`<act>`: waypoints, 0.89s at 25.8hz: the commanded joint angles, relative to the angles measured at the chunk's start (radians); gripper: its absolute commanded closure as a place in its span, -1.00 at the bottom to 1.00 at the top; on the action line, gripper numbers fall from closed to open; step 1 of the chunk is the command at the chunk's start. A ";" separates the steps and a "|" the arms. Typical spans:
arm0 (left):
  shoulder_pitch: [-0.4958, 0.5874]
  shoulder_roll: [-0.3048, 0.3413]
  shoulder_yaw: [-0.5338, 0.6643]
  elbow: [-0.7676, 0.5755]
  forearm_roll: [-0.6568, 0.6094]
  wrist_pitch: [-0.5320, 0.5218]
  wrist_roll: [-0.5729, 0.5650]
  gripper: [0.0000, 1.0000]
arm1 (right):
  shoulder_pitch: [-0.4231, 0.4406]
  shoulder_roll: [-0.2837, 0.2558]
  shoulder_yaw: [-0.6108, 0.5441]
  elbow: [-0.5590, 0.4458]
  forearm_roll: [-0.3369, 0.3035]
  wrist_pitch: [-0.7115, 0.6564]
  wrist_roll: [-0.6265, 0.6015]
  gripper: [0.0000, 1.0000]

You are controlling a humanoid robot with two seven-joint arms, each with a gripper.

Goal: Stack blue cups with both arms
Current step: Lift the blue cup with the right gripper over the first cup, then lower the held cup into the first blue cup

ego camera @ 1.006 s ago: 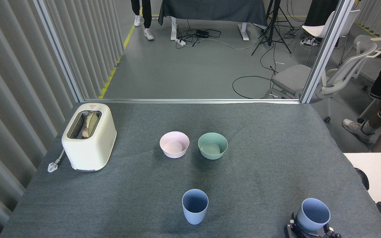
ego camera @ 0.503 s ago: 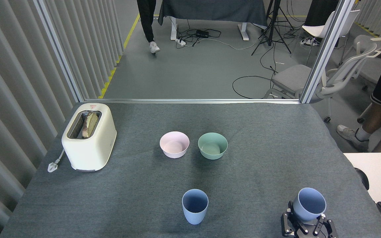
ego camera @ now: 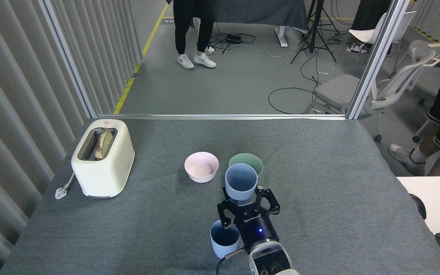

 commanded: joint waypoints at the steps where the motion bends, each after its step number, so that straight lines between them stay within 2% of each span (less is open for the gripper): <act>1: -0.001 0.000 0.001 0.001 0.010 -0.001 0.000 -1.00 | 0.039 0.026 0.088 -0.044 0.014 0.003 0.036 -0.31; 5: -0.001 0.000 0.001 0.001 0.010 -0.001 0.001 -1.00 | 0.114 0.026 0.116 -0.084 0.014 0.003 0.038 -0.35; 8: -0.001 0.000 0.001 0.001 0.010 -0.001 0.001 -1.00 | 0.139 0.019 0.116 -0.093 0.014 0.003 0.038 -0.35; 23: -0.001 0.000 0.003 0.003 0.010 0.001 0.001 -1.00 | 0.171 0.009 0.093 -0.078 0.008 0.004 0.024 -0.37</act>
